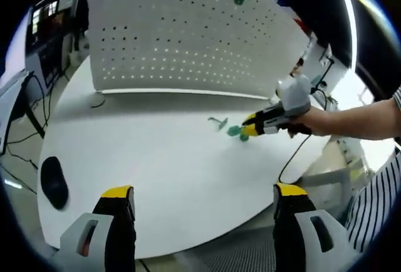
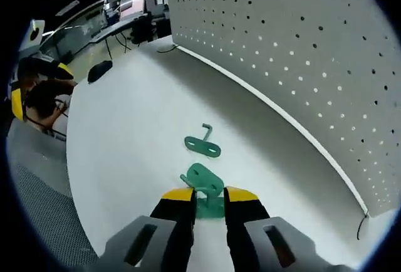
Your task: Insert the hook assembly into the mounting plate slot until the hook locks in place.
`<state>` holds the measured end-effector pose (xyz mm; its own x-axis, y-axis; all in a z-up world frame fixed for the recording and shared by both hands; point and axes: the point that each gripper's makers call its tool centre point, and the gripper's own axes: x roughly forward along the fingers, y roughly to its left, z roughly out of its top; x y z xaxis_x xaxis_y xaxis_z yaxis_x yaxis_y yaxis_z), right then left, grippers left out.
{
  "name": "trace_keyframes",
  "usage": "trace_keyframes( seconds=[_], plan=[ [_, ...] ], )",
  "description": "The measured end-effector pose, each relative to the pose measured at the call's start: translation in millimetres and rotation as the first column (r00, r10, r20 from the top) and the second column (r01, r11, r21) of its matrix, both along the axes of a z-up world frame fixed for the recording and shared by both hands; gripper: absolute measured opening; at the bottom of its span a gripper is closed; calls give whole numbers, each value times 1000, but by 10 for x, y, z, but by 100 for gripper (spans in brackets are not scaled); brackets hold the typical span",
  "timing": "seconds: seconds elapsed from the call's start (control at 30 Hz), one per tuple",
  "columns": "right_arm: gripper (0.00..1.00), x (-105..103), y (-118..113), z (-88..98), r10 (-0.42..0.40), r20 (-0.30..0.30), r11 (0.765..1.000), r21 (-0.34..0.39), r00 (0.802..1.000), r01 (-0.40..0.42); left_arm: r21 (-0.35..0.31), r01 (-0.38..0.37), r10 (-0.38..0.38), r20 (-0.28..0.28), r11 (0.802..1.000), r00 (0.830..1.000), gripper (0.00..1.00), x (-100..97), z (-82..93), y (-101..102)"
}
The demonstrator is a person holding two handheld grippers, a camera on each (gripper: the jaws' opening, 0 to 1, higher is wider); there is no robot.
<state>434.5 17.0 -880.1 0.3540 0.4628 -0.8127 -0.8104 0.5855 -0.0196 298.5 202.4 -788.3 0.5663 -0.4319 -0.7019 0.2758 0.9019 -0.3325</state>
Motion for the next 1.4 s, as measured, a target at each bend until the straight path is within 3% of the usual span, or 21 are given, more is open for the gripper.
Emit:
trace_keyframes(
  seconds=[0.13,0.37,0.87,1.1,1.4],
  plan=[
    [7,0,46,9,31,-9,999,9,999,-31,-2,-3,3,-3,1000,1000,92,3,1,8],
    [7,-73,28,22,48,-25,999,0,999,-48,-6,-6,6,-1,1000,1000,91,27,8,3],
    [0,-215,40,26,18,-60,1000,12,998,-18,-16,6,-6,-1,1000,1000,90,17,21,-52],
    [0,-214,4,72,-84,-100,994,64,991,91,-18,3,-3,0,1000,1000,90,-2,28,-40],
    [0,-148,-66,223,-186,-64,975,114,980,192,-26,5,-4,17,1000,1000,90,24,83,-78]
  ],
)
